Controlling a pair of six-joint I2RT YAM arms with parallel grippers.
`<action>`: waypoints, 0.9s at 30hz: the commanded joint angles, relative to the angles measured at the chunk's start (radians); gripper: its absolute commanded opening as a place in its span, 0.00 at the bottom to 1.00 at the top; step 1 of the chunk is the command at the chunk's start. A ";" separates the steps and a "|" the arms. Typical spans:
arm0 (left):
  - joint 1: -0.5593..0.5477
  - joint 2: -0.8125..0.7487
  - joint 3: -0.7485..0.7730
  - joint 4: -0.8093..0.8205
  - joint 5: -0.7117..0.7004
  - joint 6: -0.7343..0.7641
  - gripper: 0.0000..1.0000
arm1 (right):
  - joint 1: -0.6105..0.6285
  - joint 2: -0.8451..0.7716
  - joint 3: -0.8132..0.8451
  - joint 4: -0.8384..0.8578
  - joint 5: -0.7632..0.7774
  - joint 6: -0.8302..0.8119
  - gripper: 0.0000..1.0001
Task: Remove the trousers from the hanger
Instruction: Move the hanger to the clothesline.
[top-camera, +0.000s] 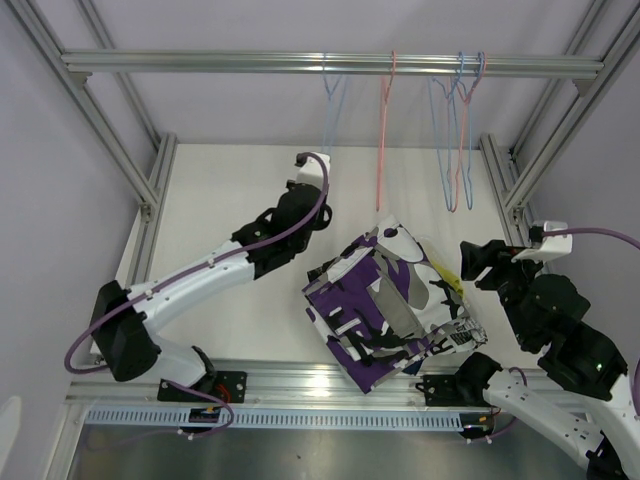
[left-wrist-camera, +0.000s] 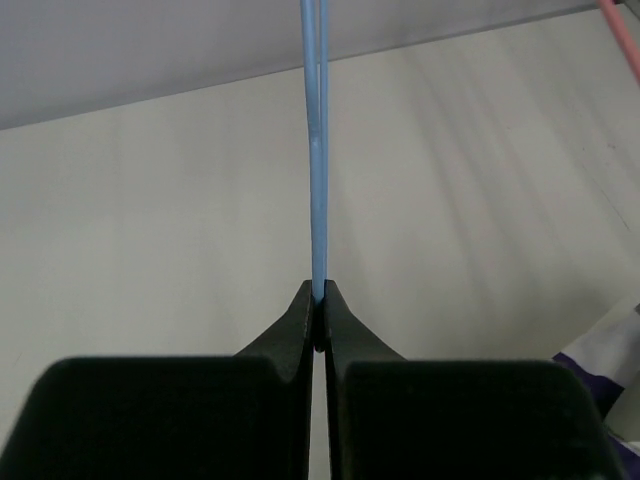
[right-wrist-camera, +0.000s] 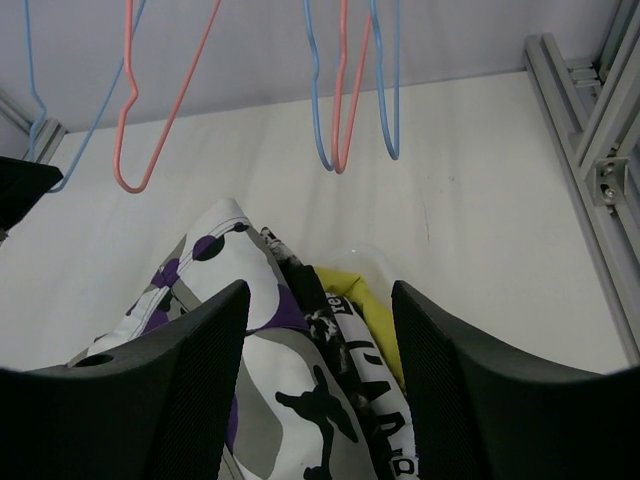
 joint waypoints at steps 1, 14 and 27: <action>-0.054 0.064 0.088 0.024 -0.010 -0.032 0.01 | 0.007 -0.015 -0.003 0.026 0.048 0.021 0.63; -0.172 0.133 0.174 -0.107 -0.094 -0.066 0.57 | 0.027 -0.027 0.004 0.016 0.093 0.027 0.64; -0.267 -0.190 0.154 -0.325 -0.135 -0.032 0.83 | 0.033 0.118 0.092 -0.033 0.164 0.004 0.74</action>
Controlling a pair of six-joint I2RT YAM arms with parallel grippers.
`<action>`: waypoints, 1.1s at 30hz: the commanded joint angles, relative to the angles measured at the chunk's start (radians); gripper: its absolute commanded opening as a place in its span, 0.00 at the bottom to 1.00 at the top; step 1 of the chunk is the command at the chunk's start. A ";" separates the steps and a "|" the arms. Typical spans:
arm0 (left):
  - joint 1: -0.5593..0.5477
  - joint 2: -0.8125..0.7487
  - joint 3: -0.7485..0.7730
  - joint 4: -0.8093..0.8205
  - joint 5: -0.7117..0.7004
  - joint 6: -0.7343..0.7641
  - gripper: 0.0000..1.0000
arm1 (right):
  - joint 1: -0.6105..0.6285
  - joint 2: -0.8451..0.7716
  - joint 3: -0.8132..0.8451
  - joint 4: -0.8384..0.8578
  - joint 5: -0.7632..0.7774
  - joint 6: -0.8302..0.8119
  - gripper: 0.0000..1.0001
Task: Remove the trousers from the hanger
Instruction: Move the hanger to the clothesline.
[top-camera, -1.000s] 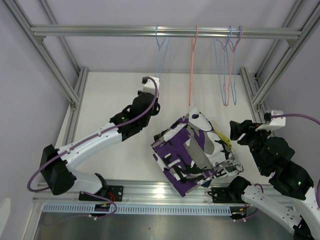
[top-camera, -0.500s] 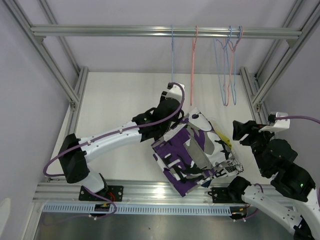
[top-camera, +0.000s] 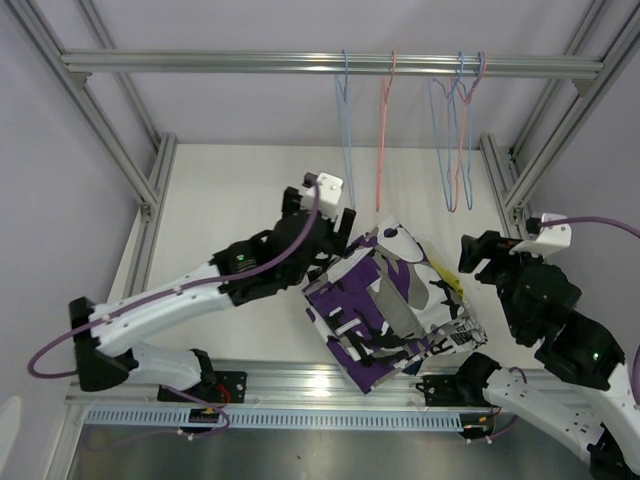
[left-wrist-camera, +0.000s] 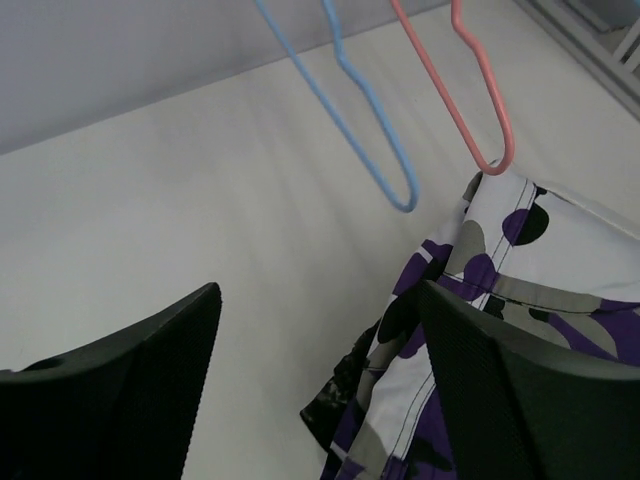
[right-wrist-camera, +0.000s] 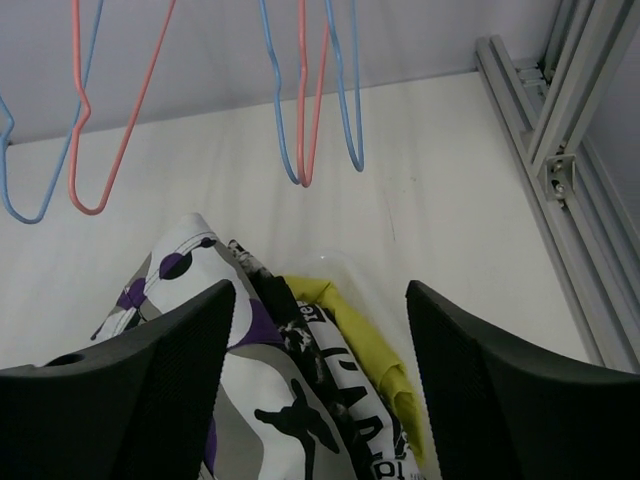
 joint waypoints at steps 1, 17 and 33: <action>-0.010 -0.140 0.033 -0.098 -0.026 0.019 0.88 | 0.007 0.084 0.064 -0.010 0.059 -0.008 0.78; 0.111 -0.523 -0.292 0.071 0.000 0.192 0.99 | -0.215 0.396 0.320 -0.131 -0.021 -0.062 0.97; 0.125 -0.593 -0.358 0.085 0.063 0.192 1.00 | -0.442 0.493 0.297 -0.047 -0.385 -0.072 0.75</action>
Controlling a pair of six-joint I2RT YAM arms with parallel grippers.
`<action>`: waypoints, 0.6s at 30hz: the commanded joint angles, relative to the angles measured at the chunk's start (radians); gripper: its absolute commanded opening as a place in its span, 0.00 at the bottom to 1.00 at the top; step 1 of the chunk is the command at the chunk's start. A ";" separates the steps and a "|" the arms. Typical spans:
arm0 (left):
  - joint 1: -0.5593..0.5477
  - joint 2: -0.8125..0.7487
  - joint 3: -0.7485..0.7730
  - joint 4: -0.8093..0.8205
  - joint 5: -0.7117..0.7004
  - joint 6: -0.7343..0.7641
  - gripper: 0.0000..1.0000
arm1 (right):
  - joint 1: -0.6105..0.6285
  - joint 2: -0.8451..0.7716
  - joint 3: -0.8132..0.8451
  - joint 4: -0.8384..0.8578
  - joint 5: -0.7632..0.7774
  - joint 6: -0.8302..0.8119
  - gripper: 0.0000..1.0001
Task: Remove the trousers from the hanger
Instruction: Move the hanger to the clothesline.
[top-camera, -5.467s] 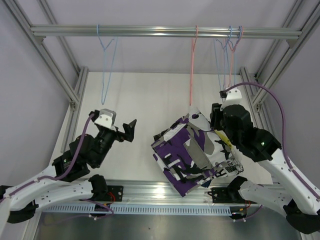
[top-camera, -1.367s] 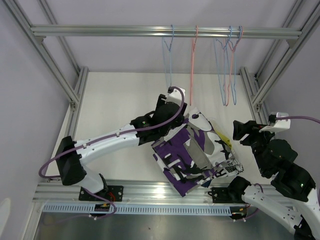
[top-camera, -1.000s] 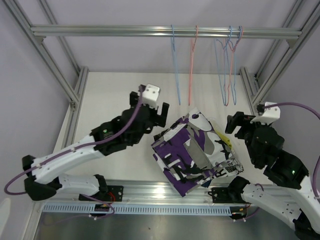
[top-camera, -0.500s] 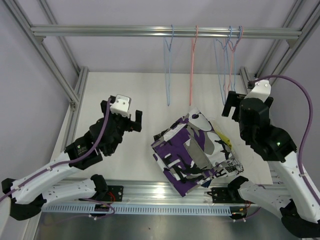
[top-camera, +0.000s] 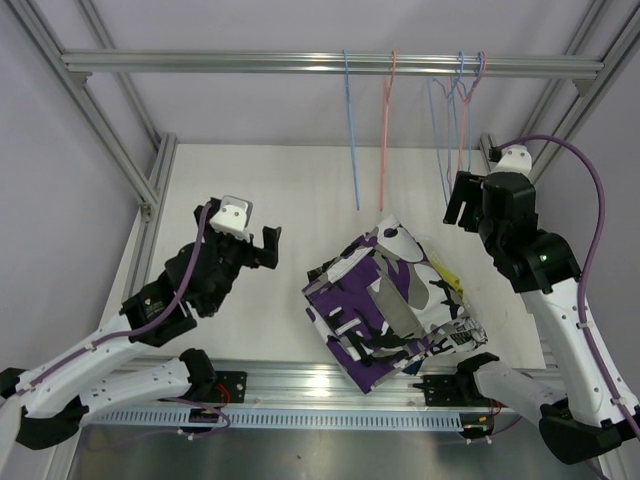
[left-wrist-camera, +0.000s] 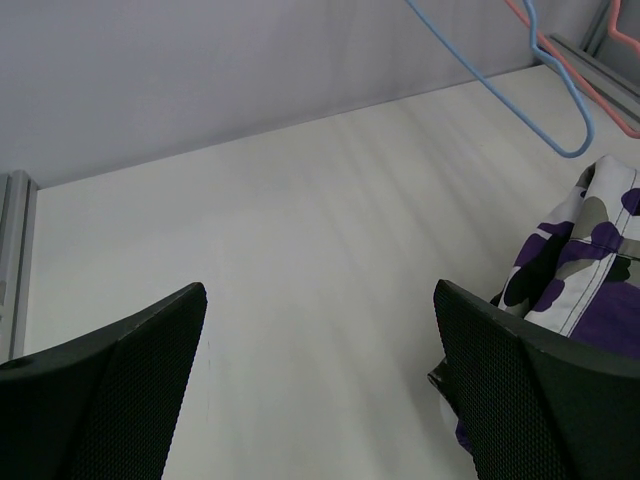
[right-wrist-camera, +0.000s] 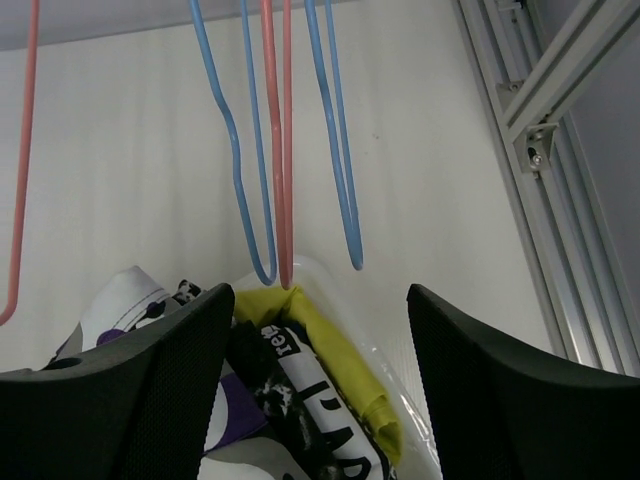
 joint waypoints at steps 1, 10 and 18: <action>0.006 -0.020 0.001 0.027 0.020 0.016 1.00 | -0.017 -0.007 -0.023 0.063 -0.042 -0.012 0.73; 0.006 -0.017 -0.002 0.024 0.023 0.015 0.99 | -0.071 0.024 -0.063 0.100 -0.093 -0.011 0.73; 0.006 -0.020 -0.005 0.024 0.023 0.015 0.99 | -0.081 0.066 -0.050 0.133 -0.146 -0.011 0.73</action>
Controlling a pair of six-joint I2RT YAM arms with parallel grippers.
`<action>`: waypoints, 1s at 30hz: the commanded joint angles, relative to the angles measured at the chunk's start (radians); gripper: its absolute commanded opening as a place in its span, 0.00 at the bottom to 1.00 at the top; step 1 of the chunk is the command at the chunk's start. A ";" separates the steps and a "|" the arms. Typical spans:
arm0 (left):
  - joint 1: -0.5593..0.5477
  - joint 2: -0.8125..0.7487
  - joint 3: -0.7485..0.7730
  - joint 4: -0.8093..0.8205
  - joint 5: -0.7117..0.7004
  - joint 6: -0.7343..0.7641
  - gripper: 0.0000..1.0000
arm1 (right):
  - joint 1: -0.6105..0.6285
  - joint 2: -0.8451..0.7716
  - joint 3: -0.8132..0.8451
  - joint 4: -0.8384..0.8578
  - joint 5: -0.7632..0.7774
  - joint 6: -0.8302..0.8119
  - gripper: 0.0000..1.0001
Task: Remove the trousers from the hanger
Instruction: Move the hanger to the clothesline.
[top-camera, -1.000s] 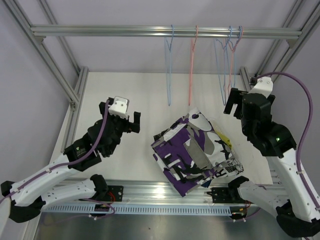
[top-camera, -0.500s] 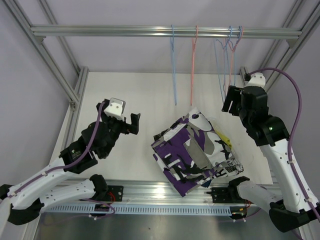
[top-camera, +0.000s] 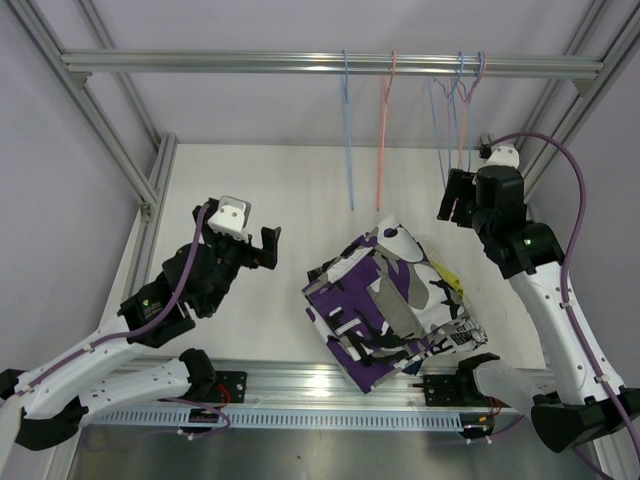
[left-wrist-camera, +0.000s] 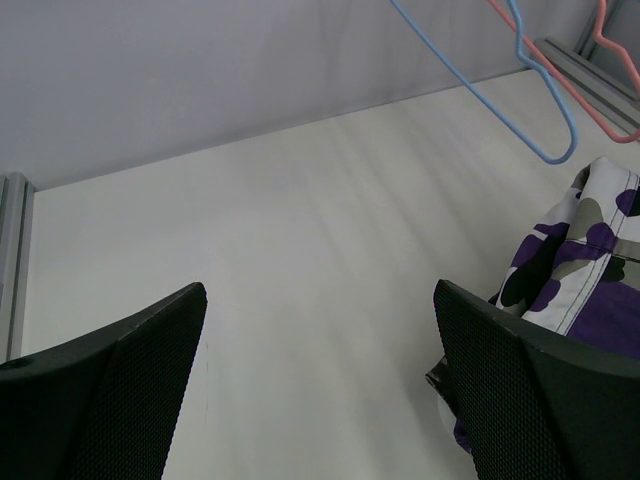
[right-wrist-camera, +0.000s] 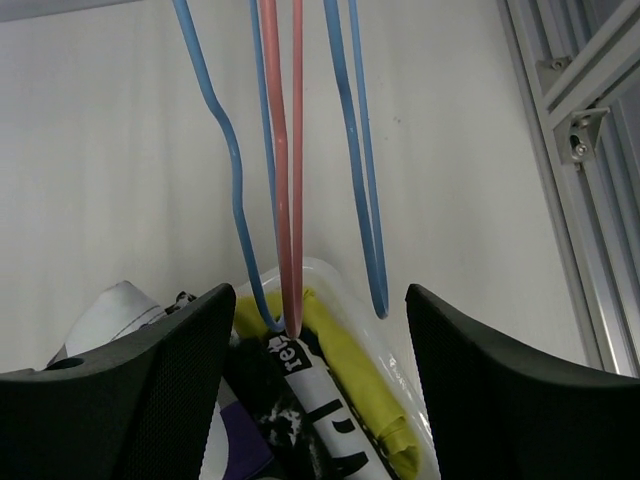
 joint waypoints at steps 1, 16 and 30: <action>0.006 -0.008 -0.005 0.024 0.012 0.015 1.00 | -0.006 0.013 0.014 0.056 -0.041 -0.013 0.73; 0.006 -0.014 -0.005 0.023 0.011 0.015 0.99 | -0.009 0.050 0.027 0.061 -0.012 -0.020 0.35; 0.005 -0.016 -0.002 0.017 0.014 0.015 0.99 | -0.006 0.051 0.015 0.070 -0.039 -0.025 0.13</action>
